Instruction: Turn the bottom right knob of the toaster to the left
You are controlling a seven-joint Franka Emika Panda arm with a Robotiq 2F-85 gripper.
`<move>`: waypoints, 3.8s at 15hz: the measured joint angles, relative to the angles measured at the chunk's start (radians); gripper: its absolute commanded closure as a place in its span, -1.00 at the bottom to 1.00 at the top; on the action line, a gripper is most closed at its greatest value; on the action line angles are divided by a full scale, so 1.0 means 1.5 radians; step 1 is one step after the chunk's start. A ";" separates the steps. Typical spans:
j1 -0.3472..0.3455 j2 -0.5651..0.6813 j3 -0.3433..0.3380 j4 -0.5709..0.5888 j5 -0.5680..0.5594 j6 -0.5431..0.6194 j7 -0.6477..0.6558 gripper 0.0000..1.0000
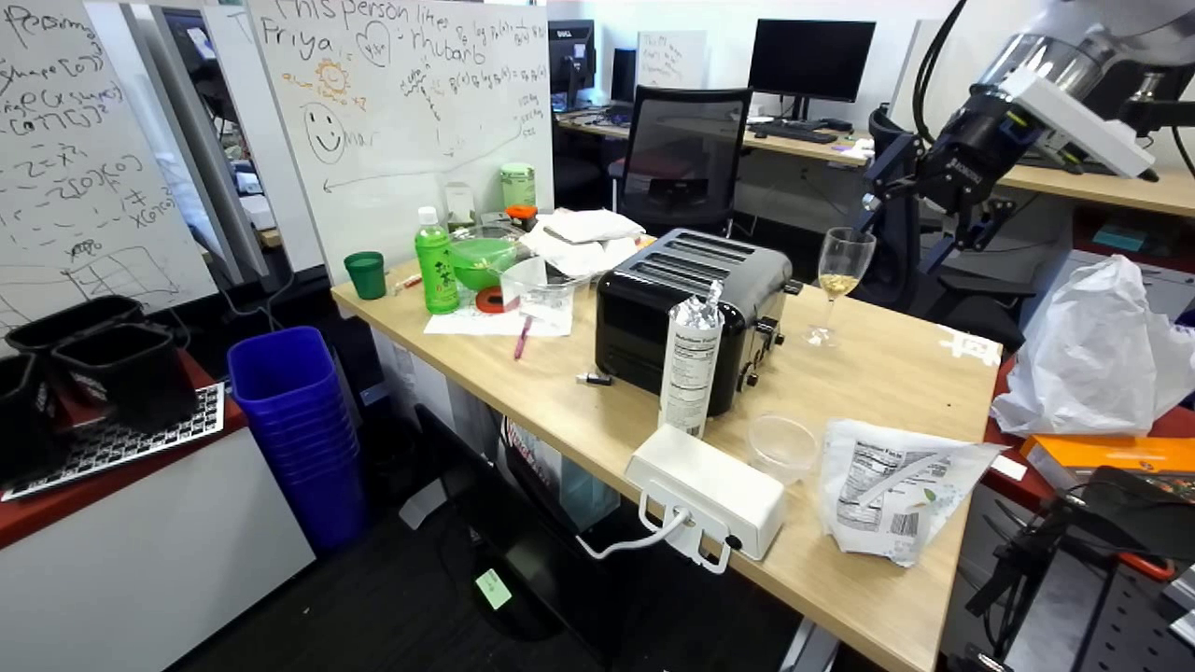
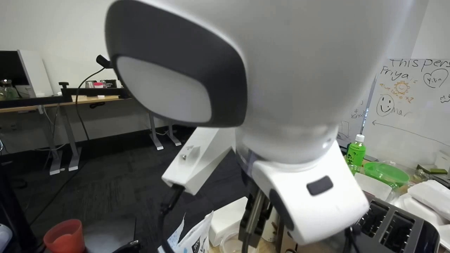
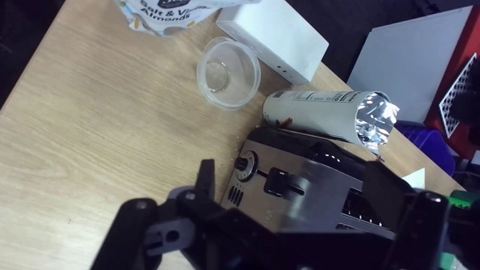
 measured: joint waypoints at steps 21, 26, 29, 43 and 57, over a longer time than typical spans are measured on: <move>-0.065 0.188 -0.007 0.022 0.327 -0.023 0.029 -1.00; -0.098 0.275 -0.008 0.057 0.365 -0.099 0.090 -1.00; -0.120 0.333 -0.009 0.092 0.410 -0.144 0.132 -1.00; -0.168 0.492 -0.009 0.162 0.679 -0.212 0.268 -1.00; -0.138 0.558 0.032 0.148 1.005 -0.187 0.254 -1.00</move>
